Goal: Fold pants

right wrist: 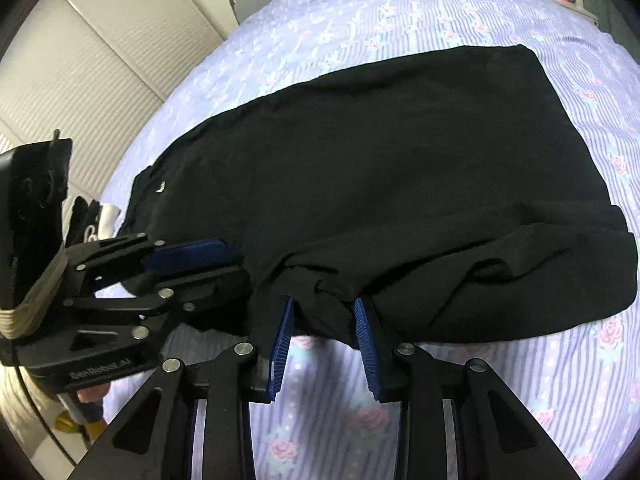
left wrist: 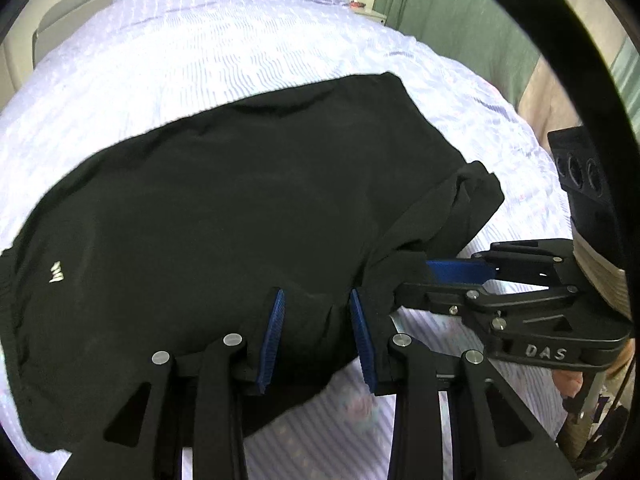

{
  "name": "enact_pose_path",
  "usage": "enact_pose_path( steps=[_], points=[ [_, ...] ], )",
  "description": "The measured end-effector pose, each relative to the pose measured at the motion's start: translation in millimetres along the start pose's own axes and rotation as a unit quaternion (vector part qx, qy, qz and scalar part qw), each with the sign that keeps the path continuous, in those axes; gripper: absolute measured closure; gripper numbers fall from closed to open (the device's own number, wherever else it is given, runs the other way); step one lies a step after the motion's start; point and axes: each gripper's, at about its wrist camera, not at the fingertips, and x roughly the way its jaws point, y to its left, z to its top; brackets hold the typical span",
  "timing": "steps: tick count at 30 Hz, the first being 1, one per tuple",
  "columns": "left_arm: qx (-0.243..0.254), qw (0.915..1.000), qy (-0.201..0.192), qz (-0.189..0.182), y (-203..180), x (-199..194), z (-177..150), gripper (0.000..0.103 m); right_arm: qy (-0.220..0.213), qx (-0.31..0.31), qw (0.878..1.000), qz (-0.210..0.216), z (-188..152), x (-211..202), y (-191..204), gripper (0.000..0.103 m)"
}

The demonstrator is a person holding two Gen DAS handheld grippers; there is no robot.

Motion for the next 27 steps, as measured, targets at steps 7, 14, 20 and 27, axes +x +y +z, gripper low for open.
enact_pose_path(
  steps=[7,14,20,27],
  points=[
    [0.0,0.9997,-0.014,0.018,-2.7,-24.7,-12.8,0.068,0.025,-0.068,0.997,-0.024,-1.6,0.1,19.2,0.096],
    [0.008,0.9999,-0.007,0.012,-13.9,-26.7,-27.5,0.066,0.019,-0.051,0.998,-0.017,-58.2,-39.7,32.1,0.097],
    [0.028,0.9994,0.011,0.015,-27.9,-13.4,-32.0,0.066,0.06,-0.014,0.998,-0.023,-95.7,-19.5,27.1,0.101],
    [0.043,0.9988,-0.015,-0.017,-66.1,-22.9,-28.9,0.065,-0.002,0.119,0.992,-0.05,-101.8,-62.2,-15.7,0.086]
  ],
)
